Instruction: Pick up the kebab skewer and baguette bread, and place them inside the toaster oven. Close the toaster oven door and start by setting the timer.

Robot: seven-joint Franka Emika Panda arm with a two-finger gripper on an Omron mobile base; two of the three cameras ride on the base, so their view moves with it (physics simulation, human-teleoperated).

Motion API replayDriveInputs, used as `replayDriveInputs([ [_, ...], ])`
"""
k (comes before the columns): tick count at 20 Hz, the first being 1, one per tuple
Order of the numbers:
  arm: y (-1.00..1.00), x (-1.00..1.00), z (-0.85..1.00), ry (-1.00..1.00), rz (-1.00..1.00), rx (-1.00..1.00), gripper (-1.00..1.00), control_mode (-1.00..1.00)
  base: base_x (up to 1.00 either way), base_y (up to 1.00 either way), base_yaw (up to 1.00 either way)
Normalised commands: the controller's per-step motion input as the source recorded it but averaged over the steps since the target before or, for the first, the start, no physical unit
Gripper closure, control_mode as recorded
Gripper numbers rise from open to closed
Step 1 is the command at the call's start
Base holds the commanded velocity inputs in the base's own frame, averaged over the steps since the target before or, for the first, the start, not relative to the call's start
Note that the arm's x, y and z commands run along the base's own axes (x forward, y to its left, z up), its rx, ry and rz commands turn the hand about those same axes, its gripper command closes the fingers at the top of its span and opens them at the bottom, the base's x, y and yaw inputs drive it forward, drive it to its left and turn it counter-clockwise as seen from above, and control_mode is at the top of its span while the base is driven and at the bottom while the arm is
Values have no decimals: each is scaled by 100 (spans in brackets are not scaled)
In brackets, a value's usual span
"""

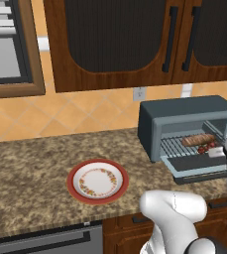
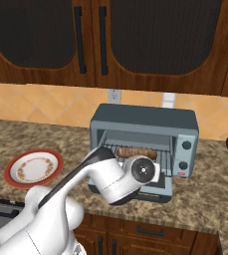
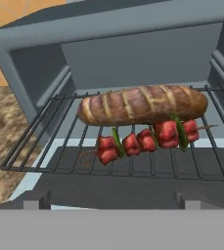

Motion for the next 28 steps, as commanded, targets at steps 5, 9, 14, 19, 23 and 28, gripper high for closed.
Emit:
replayDriveInputs([
  [5, 3, 23, 0, 0, -5, 0, -100, -100, 0, 0, 0],
  [9, 0, 14, -4, 0, -2, 0, -100, -100, 0, 0, 0],
  [14, -1, 8, -8, 0, 0, 1, -100, -100, 0, 0, 0],
  [19, 0, 0, -22, 0, 0, 1, -100, -100, 0, 0, 0],
  [23, 0, 5, -12, -1, 0, 0, -100, -100, 0, 0, 0],
  [28, 0, 16, -8, -7, 0, 0, -100, -100, 0, 0, 0],
])
